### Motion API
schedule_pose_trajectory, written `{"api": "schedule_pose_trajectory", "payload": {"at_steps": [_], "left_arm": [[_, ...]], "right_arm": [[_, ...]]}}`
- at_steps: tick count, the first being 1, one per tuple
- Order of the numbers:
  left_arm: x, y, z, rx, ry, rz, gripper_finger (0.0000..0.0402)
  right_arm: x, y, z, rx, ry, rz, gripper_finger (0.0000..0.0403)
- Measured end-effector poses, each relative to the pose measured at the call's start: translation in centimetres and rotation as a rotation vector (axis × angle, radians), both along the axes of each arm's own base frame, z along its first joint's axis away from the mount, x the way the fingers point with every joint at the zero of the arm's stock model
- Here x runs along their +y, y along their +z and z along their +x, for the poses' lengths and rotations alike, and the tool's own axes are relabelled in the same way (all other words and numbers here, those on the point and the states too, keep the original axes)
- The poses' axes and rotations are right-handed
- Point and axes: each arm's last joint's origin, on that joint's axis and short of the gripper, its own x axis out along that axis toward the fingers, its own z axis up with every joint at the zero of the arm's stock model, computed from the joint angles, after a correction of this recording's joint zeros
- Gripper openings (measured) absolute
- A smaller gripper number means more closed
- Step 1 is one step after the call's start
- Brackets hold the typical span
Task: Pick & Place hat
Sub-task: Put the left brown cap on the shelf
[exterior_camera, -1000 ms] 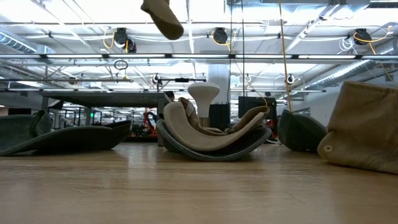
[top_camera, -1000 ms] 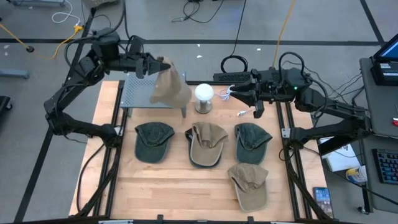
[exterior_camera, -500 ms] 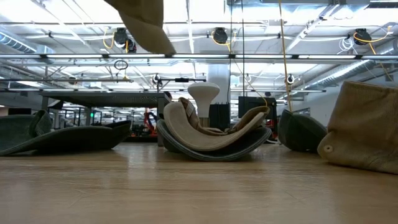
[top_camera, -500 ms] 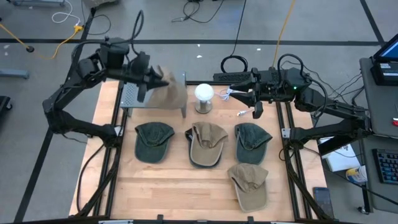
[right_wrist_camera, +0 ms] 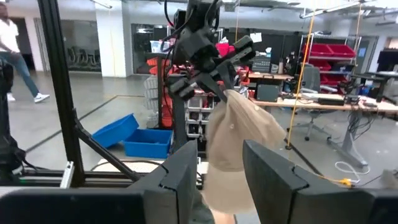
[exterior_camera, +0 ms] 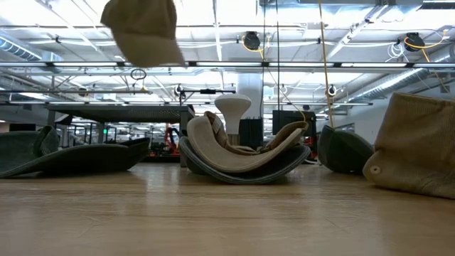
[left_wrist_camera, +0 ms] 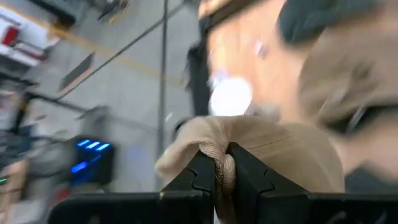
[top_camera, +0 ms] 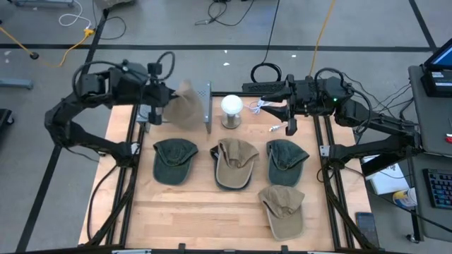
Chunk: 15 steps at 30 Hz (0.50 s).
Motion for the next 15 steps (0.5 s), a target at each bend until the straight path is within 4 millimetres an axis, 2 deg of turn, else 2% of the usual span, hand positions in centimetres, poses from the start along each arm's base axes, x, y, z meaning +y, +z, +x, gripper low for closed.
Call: {"api": "schedule_pose_trajectory", "payload": {"at_steps": [9,15], "left_arm": [[0.7,-2.0,-0.2,0.401,0.081,0.239,0.0023],[1.7,-2.6,0.2,0.573,0.058,0.356,0.0023]], "right_arm": [[0.0,0.0,0.0,0.001,-0.011,-0.070,0.0126],[0.0,0.0,0.0,0.001,-0.011,-0.073,0.0123]]}}
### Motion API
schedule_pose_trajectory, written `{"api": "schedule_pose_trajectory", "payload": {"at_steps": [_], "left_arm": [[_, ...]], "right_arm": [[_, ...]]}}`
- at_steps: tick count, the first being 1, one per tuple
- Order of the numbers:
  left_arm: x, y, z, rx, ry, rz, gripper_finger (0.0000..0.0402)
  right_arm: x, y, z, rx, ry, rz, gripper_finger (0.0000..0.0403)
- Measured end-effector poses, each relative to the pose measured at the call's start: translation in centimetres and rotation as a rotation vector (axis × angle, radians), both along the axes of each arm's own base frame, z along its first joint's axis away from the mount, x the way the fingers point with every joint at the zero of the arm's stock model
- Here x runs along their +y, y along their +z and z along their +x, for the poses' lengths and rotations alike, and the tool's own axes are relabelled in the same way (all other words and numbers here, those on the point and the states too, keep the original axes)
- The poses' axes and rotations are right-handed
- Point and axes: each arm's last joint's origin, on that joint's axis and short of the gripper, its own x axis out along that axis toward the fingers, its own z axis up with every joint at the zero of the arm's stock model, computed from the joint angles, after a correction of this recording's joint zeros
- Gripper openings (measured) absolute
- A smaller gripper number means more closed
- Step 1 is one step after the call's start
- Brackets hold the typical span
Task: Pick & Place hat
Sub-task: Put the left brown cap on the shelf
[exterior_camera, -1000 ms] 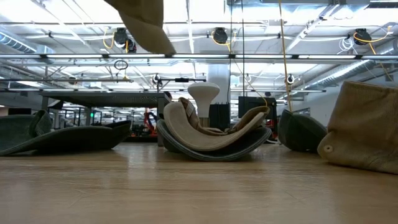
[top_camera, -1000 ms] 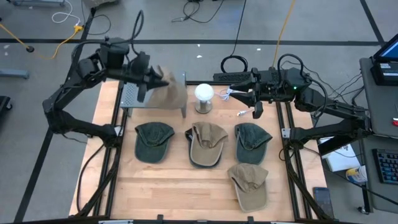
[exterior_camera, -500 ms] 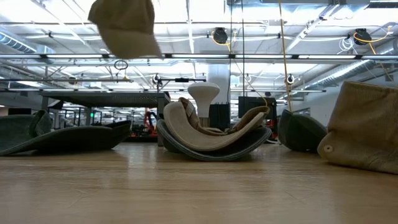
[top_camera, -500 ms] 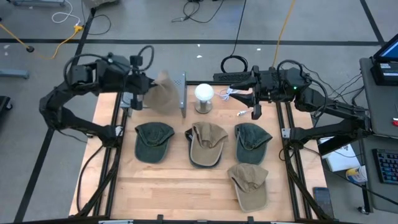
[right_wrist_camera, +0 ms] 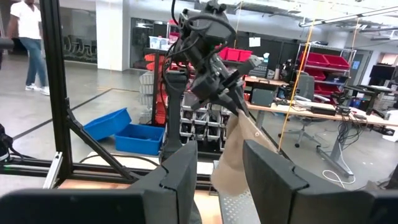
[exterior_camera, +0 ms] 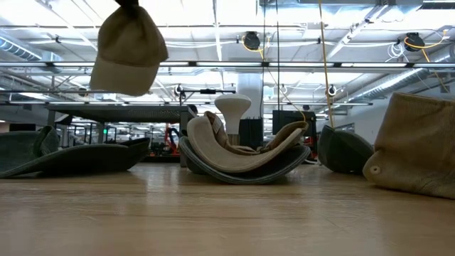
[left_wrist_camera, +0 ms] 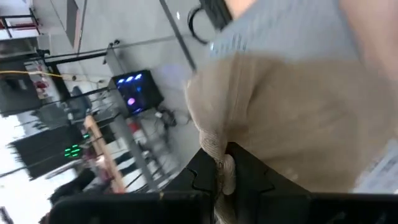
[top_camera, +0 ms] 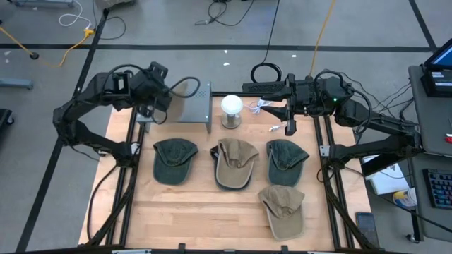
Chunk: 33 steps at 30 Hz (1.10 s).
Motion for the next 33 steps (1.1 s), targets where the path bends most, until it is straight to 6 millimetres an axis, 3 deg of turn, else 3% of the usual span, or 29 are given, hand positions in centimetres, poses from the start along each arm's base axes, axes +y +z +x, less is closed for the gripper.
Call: {"api": "schedule_pose_trajectory", "payload": {"at_steps": [4,9,18,28,33], "left_arm": [[0.7,-0.1,-0.6,0.138,0.009,0.091,0.0023],[1.9,-0.9,-1.2,0.345,-0.003,0.078,0.0023],[4.4,-2.3,0.0,0.503,-0.030,0.029,0.0023],[6.6,-4.2,2.0,0.558,-0.135,-0.095,0.0023],[7.6,-4.0,3.5,0.496,-0.184,-0.005,0.0023]], "right_arm": [[0.0,0.0,0.0,0.000,0.000,0.002,0.0123],[0.0,0.0,0.0,0.000,0.000,0.003,0.0121],[0.0,0.0,0.0,0.000,0.000,0.004,0.0119],[0.0,0.0,0.0,0.004,0.003,0.005,0.0119],[0.0,0.0,0.0,0.004,0.004,0.004,0.0118]]}}
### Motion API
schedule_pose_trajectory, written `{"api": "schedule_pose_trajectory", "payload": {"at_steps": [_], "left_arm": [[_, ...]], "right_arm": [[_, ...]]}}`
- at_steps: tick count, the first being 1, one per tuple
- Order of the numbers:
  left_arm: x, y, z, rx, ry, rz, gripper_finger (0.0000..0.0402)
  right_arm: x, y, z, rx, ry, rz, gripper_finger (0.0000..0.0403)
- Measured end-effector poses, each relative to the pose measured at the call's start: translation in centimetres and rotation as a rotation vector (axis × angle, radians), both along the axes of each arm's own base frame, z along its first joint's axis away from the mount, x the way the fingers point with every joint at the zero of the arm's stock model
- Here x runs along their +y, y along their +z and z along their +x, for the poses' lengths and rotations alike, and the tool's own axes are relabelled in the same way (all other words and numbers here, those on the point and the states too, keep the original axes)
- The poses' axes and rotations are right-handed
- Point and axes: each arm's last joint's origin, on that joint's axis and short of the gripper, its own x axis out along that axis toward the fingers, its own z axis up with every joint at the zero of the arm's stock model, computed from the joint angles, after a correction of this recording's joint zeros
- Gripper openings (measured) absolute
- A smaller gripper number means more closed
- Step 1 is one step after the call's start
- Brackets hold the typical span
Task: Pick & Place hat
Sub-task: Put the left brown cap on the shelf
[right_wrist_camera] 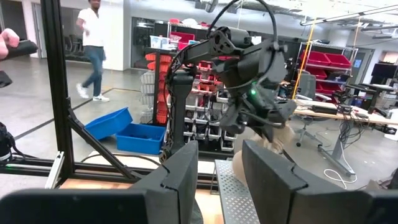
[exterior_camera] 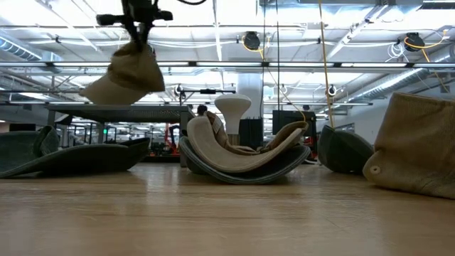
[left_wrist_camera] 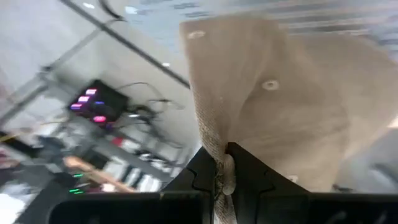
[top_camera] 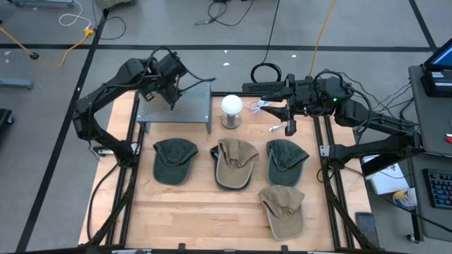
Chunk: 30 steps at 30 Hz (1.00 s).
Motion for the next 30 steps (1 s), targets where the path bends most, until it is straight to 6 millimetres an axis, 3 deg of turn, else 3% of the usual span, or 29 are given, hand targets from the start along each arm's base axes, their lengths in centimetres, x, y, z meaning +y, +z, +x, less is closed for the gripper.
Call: {"api": "schedule_pose_trajectory", "payload": {"at_steps": [9,30], "left_arm": [[-0.2,-0.2,0.5,-0.092,-0.086,-0.108,0.0023],[1.5,-5.7,3.1,-0.248,0.005,-0.115,0.0025]], "right_arm": [[0.0,0.0,0.0,0.000,0.001,0.000,0.0118],[0.2,-0.1,0.1,0.008,0.011,0.002,0.0118]]}}
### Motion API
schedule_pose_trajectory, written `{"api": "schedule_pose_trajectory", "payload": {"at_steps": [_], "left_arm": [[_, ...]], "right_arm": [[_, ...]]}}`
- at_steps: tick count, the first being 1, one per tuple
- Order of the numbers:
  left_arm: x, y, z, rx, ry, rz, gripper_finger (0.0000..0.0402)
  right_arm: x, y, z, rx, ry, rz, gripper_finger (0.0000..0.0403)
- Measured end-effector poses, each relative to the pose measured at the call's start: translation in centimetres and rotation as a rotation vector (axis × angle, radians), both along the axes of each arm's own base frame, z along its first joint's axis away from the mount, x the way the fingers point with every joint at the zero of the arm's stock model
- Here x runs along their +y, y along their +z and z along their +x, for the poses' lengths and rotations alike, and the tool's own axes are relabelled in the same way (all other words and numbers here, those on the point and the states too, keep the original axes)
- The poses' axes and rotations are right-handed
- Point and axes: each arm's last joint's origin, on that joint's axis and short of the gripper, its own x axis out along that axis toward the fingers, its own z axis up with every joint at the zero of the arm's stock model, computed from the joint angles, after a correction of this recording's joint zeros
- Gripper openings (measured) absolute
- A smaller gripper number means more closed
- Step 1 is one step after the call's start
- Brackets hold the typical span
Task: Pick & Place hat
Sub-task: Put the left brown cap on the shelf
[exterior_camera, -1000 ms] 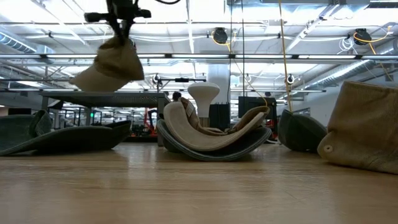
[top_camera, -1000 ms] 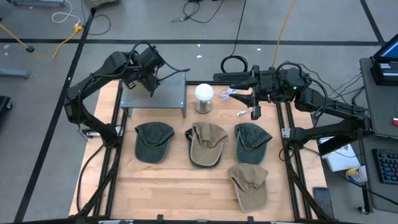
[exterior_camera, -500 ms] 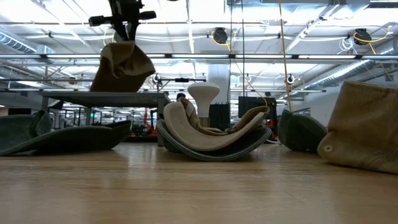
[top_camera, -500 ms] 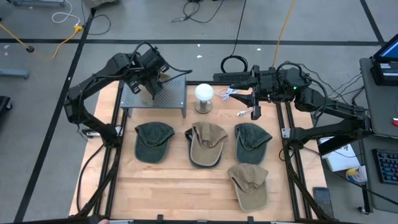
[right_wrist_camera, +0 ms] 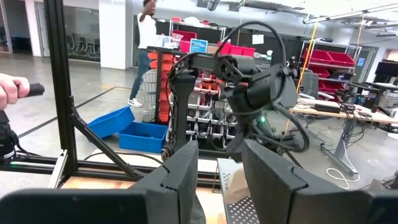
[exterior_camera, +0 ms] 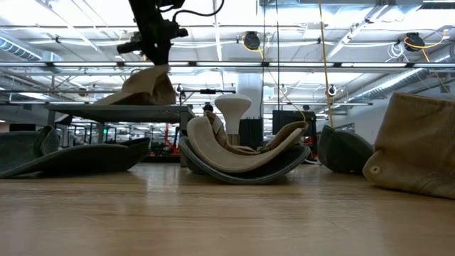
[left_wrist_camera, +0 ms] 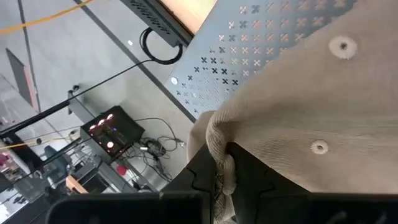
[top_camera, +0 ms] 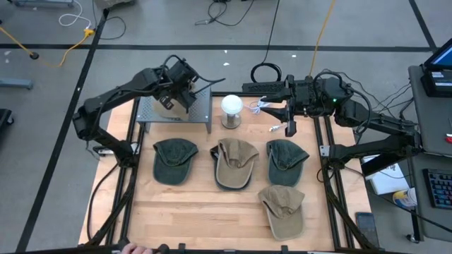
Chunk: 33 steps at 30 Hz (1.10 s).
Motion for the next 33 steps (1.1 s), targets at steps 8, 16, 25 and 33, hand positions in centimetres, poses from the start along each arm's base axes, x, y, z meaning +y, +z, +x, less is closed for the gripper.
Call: {"api": "schedule_pose_trajectory", "payload": {"at_steps": [8,16,25,33], "left_arm": [[0.4,0.0,0.4,-0.099,0.051,-0.015,0.0066],[0.7,0.1,0.2,-0.172,0.093,-0.073,0.0111],[0.6,0.1,0.3,-0.252,0.147,-0.150,0.0175],[0.1,2.7,-0.8,-0.496,0.384,-0.164,0.0221]], "right_arm": [[0.0,0.0,0.0,-0.002,-0.004,-0.052,0.0119],[0.0,0.0,0.0,-0.003,-0.008,-0.079,0.0118],[0.0,0.0,0.0,-0.002,-0.011,-0.078,0.0119],[0.0,0.0,0.0,-0.003,-0.010,-0.045,0.0119]]}}
